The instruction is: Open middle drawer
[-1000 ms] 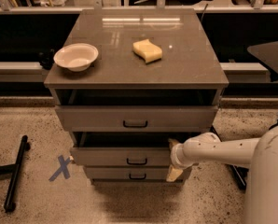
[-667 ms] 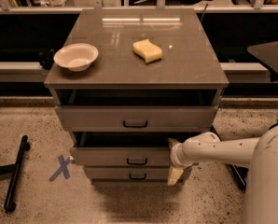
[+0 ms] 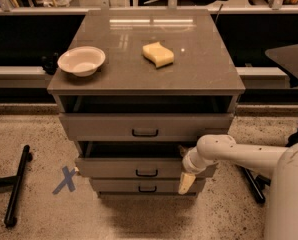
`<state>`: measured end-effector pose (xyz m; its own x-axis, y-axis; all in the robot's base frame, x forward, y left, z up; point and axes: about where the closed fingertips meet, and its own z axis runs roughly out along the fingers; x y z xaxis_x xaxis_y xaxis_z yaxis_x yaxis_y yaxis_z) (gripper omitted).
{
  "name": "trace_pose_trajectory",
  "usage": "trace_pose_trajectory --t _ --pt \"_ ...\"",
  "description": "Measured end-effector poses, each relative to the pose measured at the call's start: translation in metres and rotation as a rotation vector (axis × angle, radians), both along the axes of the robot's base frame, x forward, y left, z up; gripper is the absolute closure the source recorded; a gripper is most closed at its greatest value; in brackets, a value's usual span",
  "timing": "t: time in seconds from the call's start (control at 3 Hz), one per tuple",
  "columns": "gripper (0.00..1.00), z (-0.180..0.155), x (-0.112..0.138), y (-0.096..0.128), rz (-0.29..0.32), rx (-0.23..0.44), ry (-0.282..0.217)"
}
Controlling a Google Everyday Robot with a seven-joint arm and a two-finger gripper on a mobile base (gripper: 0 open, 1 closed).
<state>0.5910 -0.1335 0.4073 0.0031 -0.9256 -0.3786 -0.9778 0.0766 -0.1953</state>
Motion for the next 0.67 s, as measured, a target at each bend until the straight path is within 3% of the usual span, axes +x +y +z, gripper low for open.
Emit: trace_pose_trajectory --t 0.33,0.67 --pt "0.01 -0.0012 0.0083 0.0011 0.006 0.022 0.039" --pt "0.27 0.0009 0.0086 0.0093 0.014 -0.013 0.053"
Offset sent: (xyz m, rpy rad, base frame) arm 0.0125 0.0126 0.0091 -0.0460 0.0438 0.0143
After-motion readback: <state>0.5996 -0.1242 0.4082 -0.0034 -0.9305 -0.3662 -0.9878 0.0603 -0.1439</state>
